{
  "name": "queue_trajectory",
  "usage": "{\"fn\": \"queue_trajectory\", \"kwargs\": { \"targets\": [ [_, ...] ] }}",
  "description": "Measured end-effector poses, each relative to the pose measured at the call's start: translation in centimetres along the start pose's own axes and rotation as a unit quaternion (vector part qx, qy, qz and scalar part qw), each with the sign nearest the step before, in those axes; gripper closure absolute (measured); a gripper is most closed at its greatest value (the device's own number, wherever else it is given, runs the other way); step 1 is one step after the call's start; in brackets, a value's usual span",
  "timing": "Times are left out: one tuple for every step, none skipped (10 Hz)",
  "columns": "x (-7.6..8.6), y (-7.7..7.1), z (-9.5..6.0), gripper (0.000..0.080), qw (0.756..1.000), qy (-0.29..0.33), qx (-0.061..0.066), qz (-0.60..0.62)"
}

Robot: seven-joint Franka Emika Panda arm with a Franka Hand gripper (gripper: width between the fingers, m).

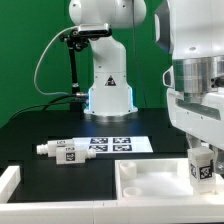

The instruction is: Assemble one leg

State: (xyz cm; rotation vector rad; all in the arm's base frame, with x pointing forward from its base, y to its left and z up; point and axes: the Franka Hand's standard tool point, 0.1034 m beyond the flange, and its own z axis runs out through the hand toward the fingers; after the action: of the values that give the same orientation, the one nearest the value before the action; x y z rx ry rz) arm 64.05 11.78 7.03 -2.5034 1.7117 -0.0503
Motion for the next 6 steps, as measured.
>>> {"fn": "queue_trajectory", "kwargs": {
  "targets": [
    [-0.37, -0.31, -0.26, 0.0186, 0.994, 0.003, 0.012, -0.105],
    [-0.47, 0.04, -0.68, 0.0161, 0.981, 0.004, 0.017, -0.195],
    [-0.45, 0.56, -0.88, 0.0161, 0.971, 0.004, 0.015, -0.240],
    [-0.40, 0.51, -0.76, 0.0152, 0.964, 0.005, 0.014, -0.266],
    [-0.37, 0.54, -0.72, 0.0152, 0.953, 0.006, 0.013, -0.304],
    [-0.35, 0.56, -0.71, 0.0151, 0.944, 0.006, 0.013, -0.330]
  ]
}}
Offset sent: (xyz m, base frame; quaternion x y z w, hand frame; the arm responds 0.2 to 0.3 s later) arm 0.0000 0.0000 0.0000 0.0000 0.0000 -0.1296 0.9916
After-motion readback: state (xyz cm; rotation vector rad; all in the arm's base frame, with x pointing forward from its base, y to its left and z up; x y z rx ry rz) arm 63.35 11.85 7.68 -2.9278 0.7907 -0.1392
